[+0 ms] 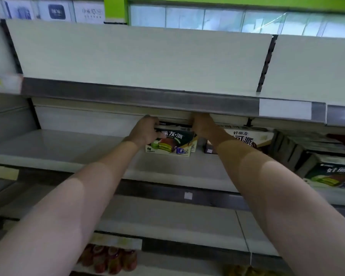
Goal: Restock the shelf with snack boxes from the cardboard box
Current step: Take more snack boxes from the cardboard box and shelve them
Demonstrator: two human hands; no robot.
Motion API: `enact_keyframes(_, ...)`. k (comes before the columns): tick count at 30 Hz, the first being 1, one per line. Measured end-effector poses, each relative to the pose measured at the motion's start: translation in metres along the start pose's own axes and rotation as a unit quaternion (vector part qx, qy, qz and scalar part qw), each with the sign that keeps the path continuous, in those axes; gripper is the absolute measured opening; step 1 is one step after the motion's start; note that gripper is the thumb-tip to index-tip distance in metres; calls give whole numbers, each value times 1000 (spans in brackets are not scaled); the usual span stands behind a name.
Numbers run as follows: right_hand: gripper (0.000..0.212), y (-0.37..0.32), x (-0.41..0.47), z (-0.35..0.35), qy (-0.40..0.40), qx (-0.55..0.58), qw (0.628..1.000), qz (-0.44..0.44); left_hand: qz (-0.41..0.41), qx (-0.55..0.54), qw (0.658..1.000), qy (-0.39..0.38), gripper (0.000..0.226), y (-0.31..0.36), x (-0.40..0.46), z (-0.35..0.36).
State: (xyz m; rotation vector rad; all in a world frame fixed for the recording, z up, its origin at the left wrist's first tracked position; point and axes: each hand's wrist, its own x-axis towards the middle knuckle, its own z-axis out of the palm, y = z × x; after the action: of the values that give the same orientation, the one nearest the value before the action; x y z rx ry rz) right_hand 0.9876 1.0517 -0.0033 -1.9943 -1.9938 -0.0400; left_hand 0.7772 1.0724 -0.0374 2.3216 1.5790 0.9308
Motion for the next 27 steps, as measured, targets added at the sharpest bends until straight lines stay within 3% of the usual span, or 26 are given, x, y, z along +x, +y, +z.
enact_keyframes(4,20,7,-4,-12,2,32,999,-13,-18,-7,1000,0,83,4,12,11)
enact_keyframes(7,44,11,-5,-11,-24,70,996,-41,-4,-37,999,-22,78,10,15,19)
enact_keyframes(10,66,14,-6,-3,-43,9,997,-56,-13,-60,998,-7,71,15,15,28)
enact_keyframes(14,58,14,-4,-5,-26,-58,996,-57,-33,-48,998,34,78,16,17,32)
enact_keyframes(18,45,17,-2,-2,39,-65,995,-57,-13,-48,997,55,68,22,19,41)
enact_keyframes(23,42,20,2,3,0,-111,994,-12,-18,-52,998,17,79,25,23,50)
enact_keyframes(27,38,26,3,8,24,-131,991,-17,-17,-64,998,15,69,25,29,48)
